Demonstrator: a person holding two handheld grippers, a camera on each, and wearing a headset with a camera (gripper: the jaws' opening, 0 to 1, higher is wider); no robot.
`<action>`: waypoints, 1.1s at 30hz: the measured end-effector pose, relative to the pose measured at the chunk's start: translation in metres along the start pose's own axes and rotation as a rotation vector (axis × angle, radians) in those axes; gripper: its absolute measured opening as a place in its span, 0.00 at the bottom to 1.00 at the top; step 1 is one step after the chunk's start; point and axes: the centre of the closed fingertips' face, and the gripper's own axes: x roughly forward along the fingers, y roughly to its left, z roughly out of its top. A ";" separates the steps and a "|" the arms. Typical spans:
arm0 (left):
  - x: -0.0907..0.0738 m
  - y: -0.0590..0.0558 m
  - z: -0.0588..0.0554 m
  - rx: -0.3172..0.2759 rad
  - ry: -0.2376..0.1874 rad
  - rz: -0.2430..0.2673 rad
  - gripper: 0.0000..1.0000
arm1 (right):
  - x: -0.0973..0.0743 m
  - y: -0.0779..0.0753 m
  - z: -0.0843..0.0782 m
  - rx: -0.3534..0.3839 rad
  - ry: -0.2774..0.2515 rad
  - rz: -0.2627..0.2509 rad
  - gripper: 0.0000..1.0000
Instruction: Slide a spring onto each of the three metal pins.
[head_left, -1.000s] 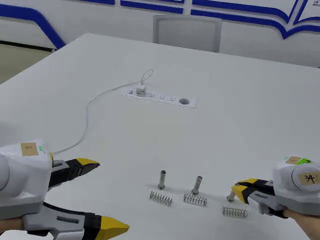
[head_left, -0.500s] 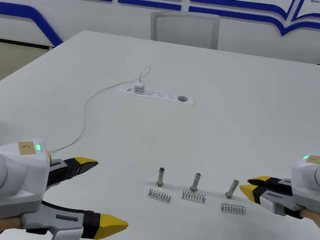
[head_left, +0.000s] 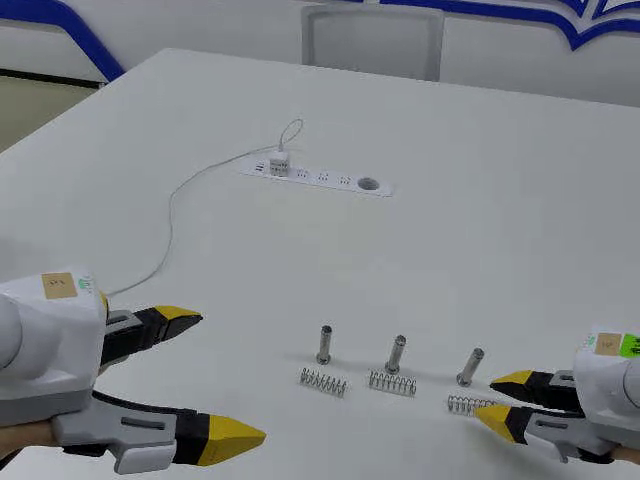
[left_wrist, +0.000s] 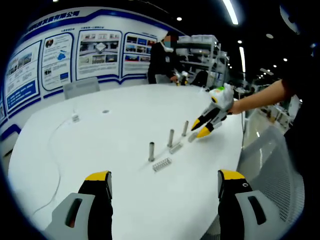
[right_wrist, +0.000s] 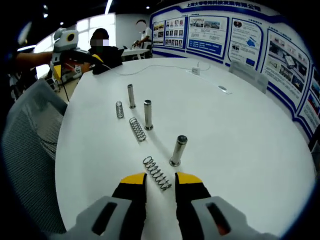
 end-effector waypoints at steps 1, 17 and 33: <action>0.000 0.000 -0.001 -0.001 0.003 -0.001 0.89 | 0.002 -0.001 -0.001 -0.007 0.006 0.001 0.22; 0.002 0.001 -0.002 -0.014 0.018 0.006 0.89 | 0.010 0.000 -0.008 0.028 0.019 0.085 0.19; 0.008 -0.006 0.006 0.002 0.005 -0.018 0.89 | 0.009 0.012 -0.008 -0.030 0.030 0.104 0.11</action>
